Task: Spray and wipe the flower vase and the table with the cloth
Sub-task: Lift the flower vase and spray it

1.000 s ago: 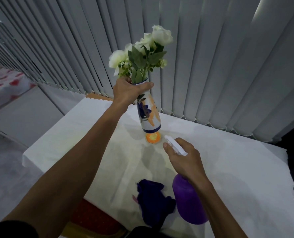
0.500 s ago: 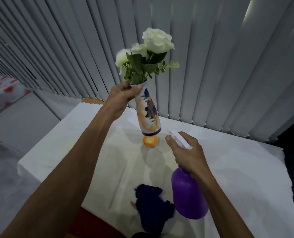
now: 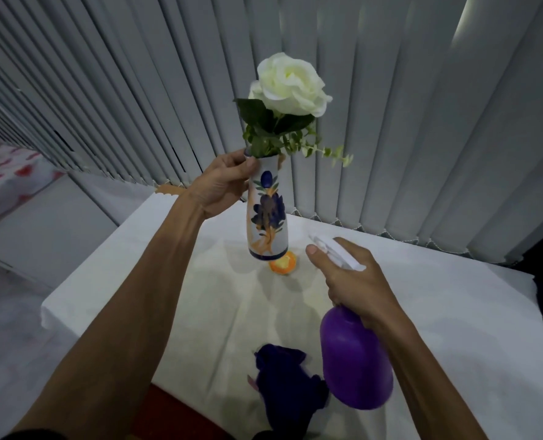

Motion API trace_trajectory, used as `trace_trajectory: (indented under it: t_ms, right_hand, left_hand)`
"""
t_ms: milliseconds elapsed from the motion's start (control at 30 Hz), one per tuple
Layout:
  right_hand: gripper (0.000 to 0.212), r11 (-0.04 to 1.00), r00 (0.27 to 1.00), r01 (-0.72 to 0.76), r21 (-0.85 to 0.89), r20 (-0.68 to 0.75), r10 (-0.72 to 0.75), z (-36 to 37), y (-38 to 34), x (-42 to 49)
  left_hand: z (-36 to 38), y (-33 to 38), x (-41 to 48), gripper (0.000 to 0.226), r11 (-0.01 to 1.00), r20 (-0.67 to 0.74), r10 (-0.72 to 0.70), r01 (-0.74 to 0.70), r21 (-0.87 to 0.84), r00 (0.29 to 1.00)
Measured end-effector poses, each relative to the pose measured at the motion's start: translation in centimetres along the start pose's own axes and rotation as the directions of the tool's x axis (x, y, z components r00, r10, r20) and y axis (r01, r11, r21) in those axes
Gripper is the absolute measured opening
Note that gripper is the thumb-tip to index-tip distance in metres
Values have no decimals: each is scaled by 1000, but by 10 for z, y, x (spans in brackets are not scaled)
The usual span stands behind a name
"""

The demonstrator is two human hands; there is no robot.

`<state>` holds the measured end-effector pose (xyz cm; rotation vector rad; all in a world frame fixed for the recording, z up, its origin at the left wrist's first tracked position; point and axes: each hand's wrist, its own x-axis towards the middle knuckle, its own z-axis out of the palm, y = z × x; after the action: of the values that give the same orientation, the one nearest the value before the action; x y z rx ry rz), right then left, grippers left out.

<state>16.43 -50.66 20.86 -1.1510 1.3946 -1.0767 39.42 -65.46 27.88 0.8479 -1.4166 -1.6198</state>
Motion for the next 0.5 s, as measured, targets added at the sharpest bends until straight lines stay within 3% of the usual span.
trace_trajectory:
  t_ms: [167,300,367,500]
  right_hand:
    - [27,997,996,-79,-15,46,80,1,12,-8]
    - [33,999,1000,-26,23,14,25,1,-6,-2]
    - [24,998,1000,13,54,-4,-13,1,-19,2]
    - [26,997,999,-13,75,31,10,2,-24,8]
  left_hand:
    - [-2,0,-6,106,996,34,-34,36,-79,999]
    - [-4,-2,-9,85,990,86,-84,93,-109,993]
    - [-5,-3,-9,75,988,104,-90,101,-113,991]
    - [-6,-3,-14,57,979,138,-94,116,-165,986]
